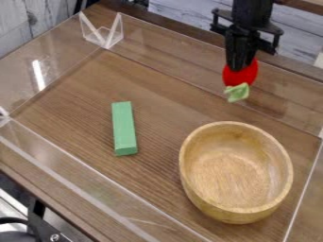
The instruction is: Move the red object to the right side of the table
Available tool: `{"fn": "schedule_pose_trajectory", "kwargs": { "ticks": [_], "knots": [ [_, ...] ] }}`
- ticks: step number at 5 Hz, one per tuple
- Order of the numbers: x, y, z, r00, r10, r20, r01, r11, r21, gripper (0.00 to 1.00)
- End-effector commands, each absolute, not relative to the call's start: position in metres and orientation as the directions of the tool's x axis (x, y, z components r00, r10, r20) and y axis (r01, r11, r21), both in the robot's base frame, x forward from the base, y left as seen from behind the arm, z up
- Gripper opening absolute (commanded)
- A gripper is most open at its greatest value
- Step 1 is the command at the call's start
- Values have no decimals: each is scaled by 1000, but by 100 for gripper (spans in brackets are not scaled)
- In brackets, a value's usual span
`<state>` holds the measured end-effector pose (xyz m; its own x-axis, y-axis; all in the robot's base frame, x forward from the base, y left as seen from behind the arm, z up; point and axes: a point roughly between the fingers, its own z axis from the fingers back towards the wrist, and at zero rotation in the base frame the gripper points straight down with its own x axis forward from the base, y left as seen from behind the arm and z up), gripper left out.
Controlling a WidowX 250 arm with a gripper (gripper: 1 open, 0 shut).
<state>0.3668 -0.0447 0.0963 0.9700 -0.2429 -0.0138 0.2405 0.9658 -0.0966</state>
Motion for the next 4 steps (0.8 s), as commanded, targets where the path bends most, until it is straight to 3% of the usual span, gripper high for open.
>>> {"fn": "schedule_pose_trajectory", "kwargs": {
  "ticks": [1, 3, 4],
  "knots": [
    [372, -37, 97, 984, -175, 17, 176, 980, -94, 0],
    [373, -37, 94, 979, -205, -9, 203, 974, -102, 0],
    [377, -42, 77, 981, -192, -22, 189, 976, -107, 0]
  ]
}}
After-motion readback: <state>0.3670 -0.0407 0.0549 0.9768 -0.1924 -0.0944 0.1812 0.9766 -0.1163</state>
